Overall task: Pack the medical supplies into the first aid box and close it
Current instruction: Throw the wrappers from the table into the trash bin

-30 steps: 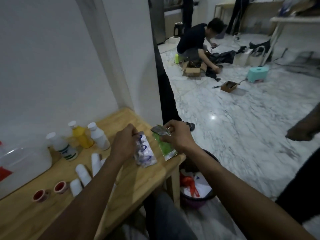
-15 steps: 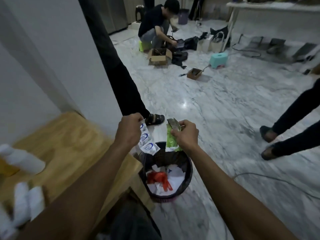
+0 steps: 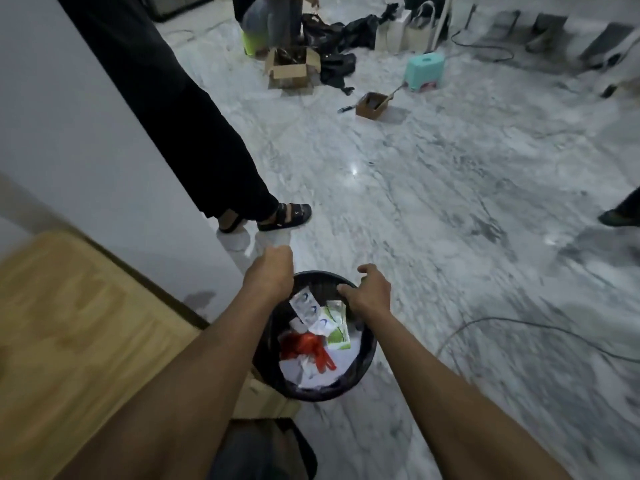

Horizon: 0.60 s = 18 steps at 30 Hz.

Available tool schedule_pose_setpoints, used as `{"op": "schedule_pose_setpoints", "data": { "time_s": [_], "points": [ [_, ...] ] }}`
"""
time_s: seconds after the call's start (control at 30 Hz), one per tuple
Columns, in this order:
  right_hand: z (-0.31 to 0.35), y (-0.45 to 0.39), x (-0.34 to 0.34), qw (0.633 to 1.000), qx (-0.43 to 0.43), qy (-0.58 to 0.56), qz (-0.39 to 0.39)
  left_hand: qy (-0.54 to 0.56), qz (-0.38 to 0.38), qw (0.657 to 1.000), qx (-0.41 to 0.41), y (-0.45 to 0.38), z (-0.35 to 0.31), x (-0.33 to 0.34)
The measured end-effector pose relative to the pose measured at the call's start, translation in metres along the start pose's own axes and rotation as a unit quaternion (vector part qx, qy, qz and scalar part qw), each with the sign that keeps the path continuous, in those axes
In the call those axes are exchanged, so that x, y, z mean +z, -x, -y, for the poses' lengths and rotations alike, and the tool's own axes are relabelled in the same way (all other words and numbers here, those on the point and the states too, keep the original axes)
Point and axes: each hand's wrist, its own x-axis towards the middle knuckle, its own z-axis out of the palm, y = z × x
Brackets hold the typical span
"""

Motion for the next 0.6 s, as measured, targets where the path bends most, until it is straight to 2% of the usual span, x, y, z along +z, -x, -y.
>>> {"op": "schedule_pose_setpoints", "data": {
  "time_s": [0.27, 0.47, 0.6],
  "points": [
    [0.010, -0.004, 0.004, 1.000, -0.014, -0.019, 0.002, -0.005, -0.001, 1.000, -0.002, 0.000, 0.003, 0.001],
    [0.035, 0.024, -0.011, 0.998, -0.050, -0.047, 0.006, 0.023, -0.042, 0.999, 0.013, 0.029, 0.004, -0.024],
    [0.067, 0.058, -0.030, 0.991, -0.108, -0.073, 0.006, 0.051, -0.076, 0.995, 0.025, 0.063, 0.009, -0.056]
  ]
}}
